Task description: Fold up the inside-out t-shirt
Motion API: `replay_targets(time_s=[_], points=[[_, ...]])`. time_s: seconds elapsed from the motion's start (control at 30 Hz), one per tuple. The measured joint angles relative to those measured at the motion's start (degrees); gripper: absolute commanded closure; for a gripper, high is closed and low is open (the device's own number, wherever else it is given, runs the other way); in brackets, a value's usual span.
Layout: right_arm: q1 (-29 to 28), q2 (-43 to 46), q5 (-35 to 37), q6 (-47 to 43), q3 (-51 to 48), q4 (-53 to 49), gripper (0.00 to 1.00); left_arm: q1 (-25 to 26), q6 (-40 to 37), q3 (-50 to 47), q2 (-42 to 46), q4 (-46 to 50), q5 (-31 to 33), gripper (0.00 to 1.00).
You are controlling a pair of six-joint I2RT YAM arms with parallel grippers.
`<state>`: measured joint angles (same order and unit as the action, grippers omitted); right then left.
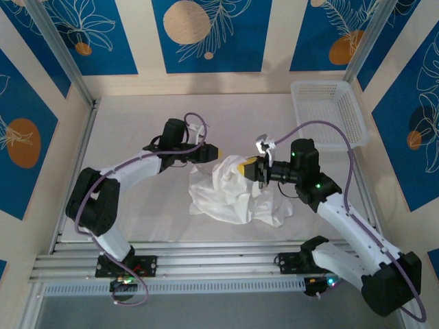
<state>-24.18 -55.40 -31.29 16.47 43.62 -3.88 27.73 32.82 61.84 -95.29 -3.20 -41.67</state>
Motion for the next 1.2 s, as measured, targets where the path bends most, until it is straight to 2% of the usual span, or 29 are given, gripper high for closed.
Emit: replay_targets(time_s=[0.1,0.23,0.3,0.37,0.47,0.53,0.63,0.77,0.83,0.87,0.9,0.93,0.97,1.07,1.2], points=[[0.70,-3.61,-0.22,3.30,2.21,-3.06,1.00,-0.09,-1.05,-1.44,4.31,2.12,2.91,0.68],[1.36,-7.43,1.07,6.12,5.11,-7.04,1.00,0.94,-2.01,-5.25,17.29,4.57,9.57,0.67],[1.51,-8.57,1.75,6.86,5.92,-8.22,1.00,3.61,-3.48,-5.53,23.23,5.90,14.16,0.67],[1.62,-9.27,2.45,7.56,6.36,-9.07,1.00,9.25,-5.68,-4.90,26.91,7.28,18.53,0.67],[1.62,-9.73,2.84,8.31,6.71,-9.60,1.00,16.94,-9.01,-2.99,25.97,9.97,24.39,0.62],[1.62,-9.73,2.82,8.72,6.86,-10.03,1.00,19.76,-11.32,-2.54,22.97,11.04,27.87,0.55],[1.60,-9.66,2.80,9.07,7.06,-10.80,1.00,20.55,-15.41,-2.58,18.27,11.69,32.09,0.49],[1.36,-9.60,2.51,9.05,7.08,-12.04,1.00,20.41,-20.06,-1.90,13.42,12.00,35.32,0.50],[1.27,-9.46,2.32,9.05,7.08,-12.48,1.00,20.39,-21.31,-0.87,11.58,11.93,35.34,0.56],[1.27,-9.42,2.32,9.05,7.08,-12.61,1.00,20.33,-21.57,-0.37,10.93,11.78,34.82,0.63],[1.27,-9.38,2.34,9.07,7.08,-12.72,1.00,20.24,-21.81,0.00,10.62,11.63,34.25,0.72],[1.27,-9.33,2.40,9.07,7.08,-12.92,1.00,20.17,-21.99,0.46,10.36,11.58,33.44,0.89],[1.27,-9.29,2.73,9.11,7.08,-13.11,1.00,20.09,-21.99,0.92,10.21,11.45,32.30,1.00],[1.81,-9.31,4.85,9.57,7.08,-13.90,1.00,18.53,-19.89,1.60,10.14,9.46,24.68,1.00],[5.07,-10.34,13.05,8.87,7.08,-16.74,1.00,12.90,-9.11,1.60,10.12,3.80,10.16,1.00]])
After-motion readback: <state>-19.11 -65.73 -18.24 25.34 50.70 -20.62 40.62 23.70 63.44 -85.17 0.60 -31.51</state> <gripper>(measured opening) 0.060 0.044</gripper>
